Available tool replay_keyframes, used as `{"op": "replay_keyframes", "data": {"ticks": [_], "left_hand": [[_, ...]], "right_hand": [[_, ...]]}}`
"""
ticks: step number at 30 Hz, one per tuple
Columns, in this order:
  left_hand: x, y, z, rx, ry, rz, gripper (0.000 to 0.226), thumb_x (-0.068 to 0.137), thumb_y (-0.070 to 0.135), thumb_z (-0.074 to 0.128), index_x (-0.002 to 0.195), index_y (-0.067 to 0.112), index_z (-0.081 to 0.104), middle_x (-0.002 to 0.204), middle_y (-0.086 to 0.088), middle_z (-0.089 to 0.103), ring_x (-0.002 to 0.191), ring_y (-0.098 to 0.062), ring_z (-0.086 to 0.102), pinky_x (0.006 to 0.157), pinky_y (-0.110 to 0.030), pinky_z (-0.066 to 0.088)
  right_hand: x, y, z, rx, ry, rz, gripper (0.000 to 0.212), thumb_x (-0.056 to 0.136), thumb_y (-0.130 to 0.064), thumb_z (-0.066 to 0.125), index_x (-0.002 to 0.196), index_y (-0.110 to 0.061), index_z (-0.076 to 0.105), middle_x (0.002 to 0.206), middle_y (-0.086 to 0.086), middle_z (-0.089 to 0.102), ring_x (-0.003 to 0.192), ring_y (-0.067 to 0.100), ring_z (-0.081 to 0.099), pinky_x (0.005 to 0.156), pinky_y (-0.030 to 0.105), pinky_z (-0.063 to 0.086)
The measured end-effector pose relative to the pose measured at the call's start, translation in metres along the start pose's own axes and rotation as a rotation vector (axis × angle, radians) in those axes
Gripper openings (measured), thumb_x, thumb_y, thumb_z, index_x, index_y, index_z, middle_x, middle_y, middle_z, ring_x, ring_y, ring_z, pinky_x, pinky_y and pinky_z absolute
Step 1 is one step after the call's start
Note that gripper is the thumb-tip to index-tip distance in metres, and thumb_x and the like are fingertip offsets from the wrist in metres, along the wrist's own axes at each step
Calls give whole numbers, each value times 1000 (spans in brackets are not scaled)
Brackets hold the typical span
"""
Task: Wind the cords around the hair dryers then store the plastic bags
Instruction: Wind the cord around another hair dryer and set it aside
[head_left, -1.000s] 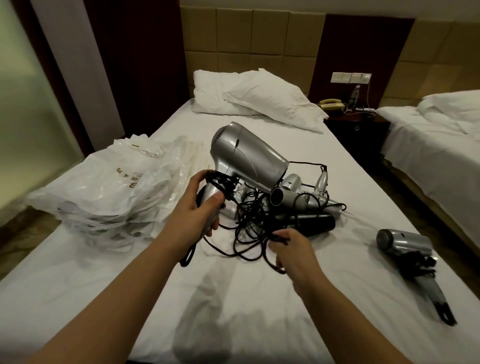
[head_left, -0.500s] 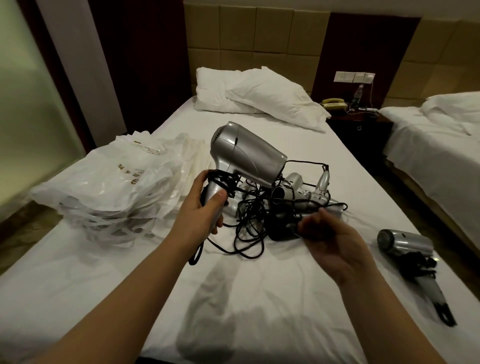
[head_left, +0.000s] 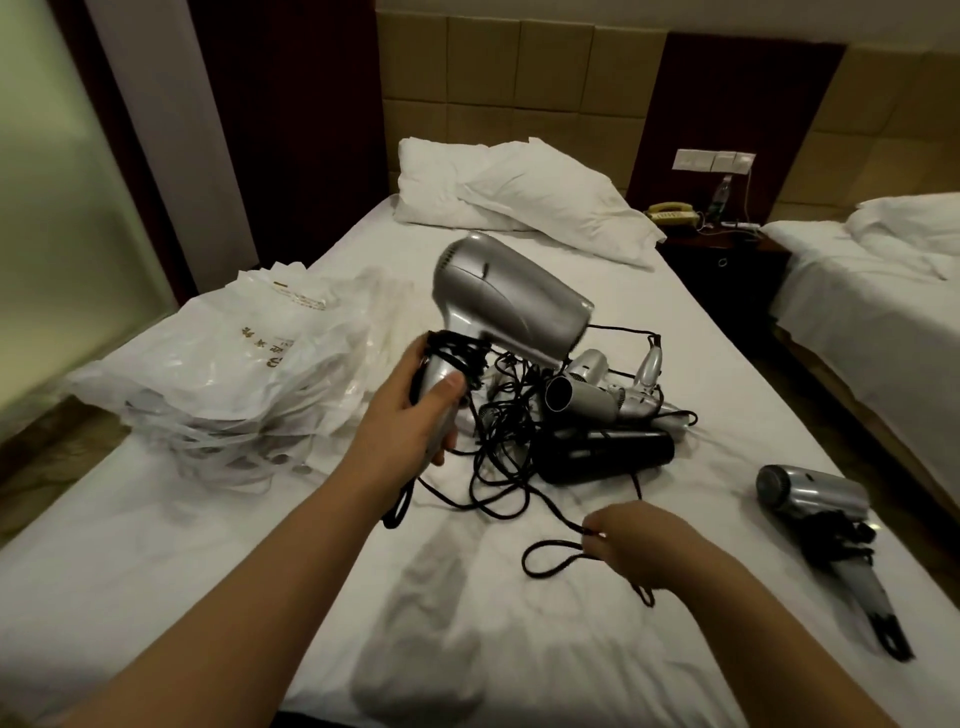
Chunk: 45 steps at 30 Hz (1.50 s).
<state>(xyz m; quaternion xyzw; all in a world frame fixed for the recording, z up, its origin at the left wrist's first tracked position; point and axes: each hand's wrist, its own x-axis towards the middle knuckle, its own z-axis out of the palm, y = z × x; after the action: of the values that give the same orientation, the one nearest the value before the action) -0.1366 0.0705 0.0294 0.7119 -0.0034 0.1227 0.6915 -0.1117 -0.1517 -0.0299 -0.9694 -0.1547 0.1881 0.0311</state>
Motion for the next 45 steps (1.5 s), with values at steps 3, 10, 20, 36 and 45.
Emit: {"op": "replay_keyframes", "data": {"ticks": [3, 10, 20, 36, 45], "left_hand": [[-8, 4, 5, -23, -122, 2, 44, 92, 25, 58, 134, 32, 47, 83, -8, 63, 56, -17, 52, 49, -29, 41], [-8, 15, 12, 108, -221, 18, 51, 88, 29, 60, 134, 41, 42, 81, -12, 66, 57, -14, 55, 50, -28, 44], [7, -12, -14, 1110, -301, 195, 63, 91, 34, 54, 145, 21, 24, 133, -4, 52, 113, -24, 54, 88, -35, 45], [-17, 18, -17, 1330, -711, 401, 56, 76, 62, 62, 122, 33, 50, 105, 12, 62, 93, -9, 57, 71, -24, 40], [-7, 24, -44, 273, -504, 29, 63, 72, 19, 68, 117, 60, 51, 69, -11, 61, 51, -16, 52, 47, -24, 43]], "right_hand": [[13, -14, -3, -45, 118, 36, 35, 93, -33, 48, 121, -12, 46, 126, 10, 55, 115, 30, 51, 82, 32, 38], [-2, -65, -13, 714, 279, -231, 14, 98, -23, 44, 95, -16, 55, 76, -6, 54, 71, 7, 49, 70, 20, 40], [-34, -69, -28, -73, 278, -358, 28, 100, -32, 33, 107, -12, 52, 112, 13, 60, 104, 34, 53, 68, 32, 31], [-9, -45, -105, 183, 233, -457, 32, 76, -47, 70, 61, -25, 52, 61, -9, 49, 62, 6, 46, 61, 25, 35], [14, -30, -34, 1077, 87, -126, 28, 94, 9, 39, 78, -8, 56, 68, -4, 54, 59, 4, 51, 53, 15, 43]]}}
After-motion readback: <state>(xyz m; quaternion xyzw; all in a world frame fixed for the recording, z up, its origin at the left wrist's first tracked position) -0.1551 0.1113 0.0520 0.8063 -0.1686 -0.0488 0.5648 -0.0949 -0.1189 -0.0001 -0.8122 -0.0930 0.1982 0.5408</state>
